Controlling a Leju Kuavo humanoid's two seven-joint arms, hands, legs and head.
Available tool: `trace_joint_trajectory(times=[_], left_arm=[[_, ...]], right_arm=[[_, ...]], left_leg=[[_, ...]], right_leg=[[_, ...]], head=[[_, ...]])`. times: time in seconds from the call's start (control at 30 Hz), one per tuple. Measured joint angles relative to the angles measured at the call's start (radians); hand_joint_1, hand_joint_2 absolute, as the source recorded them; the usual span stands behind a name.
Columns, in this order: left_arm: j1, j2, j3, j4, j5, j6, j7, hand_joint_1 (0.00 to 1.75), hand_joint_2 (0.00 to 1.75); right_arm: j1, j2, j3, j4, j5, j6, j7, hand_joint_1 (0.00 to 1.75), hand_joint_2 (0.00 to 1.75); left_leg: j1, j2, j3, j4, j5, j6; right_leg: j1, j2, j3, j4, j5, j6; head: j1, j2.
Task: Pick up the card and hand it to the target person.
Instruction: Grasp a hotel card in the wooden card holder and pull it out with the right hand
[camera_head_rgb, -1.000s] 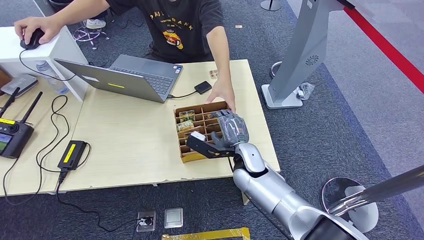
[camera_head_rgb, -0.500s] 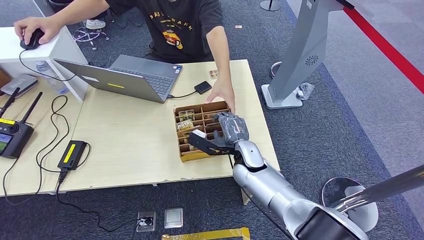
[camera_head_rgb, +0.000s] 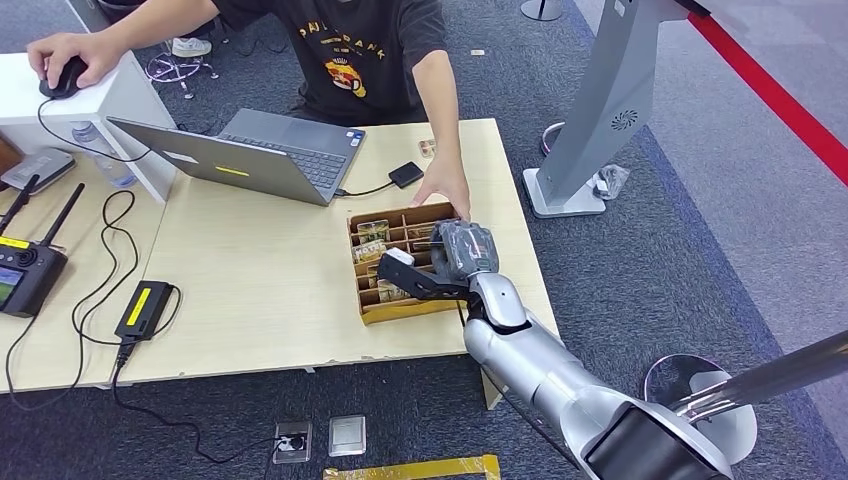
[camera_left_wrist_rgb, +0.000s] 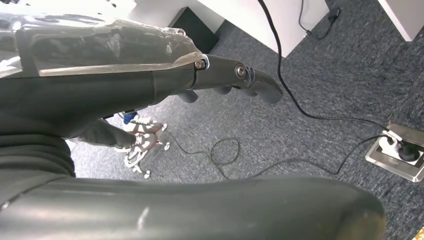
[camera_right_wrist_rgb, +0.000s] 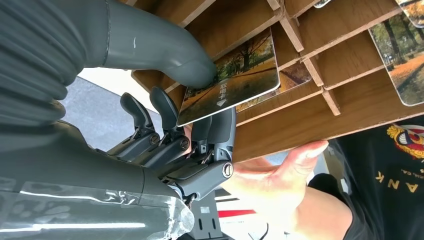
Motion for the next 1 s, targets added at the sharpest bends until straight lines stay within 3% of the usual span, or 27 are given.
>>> trace_joint_trajectory(times=[0.3, 0.43, 0.57, 0.73, 0.9, 1.0], left_arm=[[0.0, 0.0, 0.0, 0.0, 0.002, -0.001, 0.003, 0.0, 0.0], [0.0, 0.0, 0.0, 0.0, 0.01, 0.002, 0.006, 0.0, 0.0], [0.001, 0.0, 0.0, 0.0, 0.012, 0.003, 0.011, 0.0, 0.0], [0.001, 0.0, 0.0, 0.0, 0.012, 0.002, 0.015, 0.0, 0.0], [0.001, 0.0, 0.0, 0.0, 0.012, 0.002, 0.016, 0.0, 0.0], [0.001, 0.0, 0.0, 0.0, 0.011, 0.002, 0.015, 0.0, 0.0]], right_arm=[[0.015, 0.0, -0.004, -0.01, -0.061, -0.09, -0.022, 1.57, 1.75], [0.06, -0.008, -0.01, -0.092, -0.084, -0.152, -0.02, 1.73, 1.75], [0.128, -0.022, -0.023, -0.228, -0.085, -0.183, -0.004, 1.73, 1.75], [0.212, -0.045, -0.035, -0.407, -0.03, -0.18, 0.028, 1.72, 1.75], [0.241, -0.057, -0.039, -0.479, -0.004, -0.17, 0.041, 1.73, 1.75], [0.264, -0.091, -0.059, -0.613, 0.039, -0.104, 0.063, 1.75, 1.75]], left_leg=[[0.0, 0.0, 0.0, 0.0, 0.0, 0.0], [0.0, 0.0, 0.0, 0.0, 0.0, 0.0], [0.0, 0.0, 0.0, 0.0, 0.0, 0.0], [0.0, 0.0, 0.0, 0.0, 0.0, 0.0], [0.0, 0.0, 0.0, 0.0, 0.0, 0.0], [0.0, 0.0, 0.001, 0.0, 0.0, 0.0]], right_leg=[[0.0, 0.0, 0.0, 0.0, 0.0, 0.0], [0.0, 0.0, 0.0, 0.0, 0.0, 0.0], [0.0, 0.0, 0.0, 0.0, 0.0, 0.0], [0.0, 0.0, 0.0, 0.0, 0.0, 0.0], [0.0, 0.0, 0.0, 0.0, 0.0, 0.0], [0.0, 0.0, 0.0, 0.0, 0.0, 0.0]], head=[[0.001, 0.0], [0.0, 0.0], [0.0, 0.0], [0.0, 0.0], [0.0, 0.0], [0.001, 0.0]])
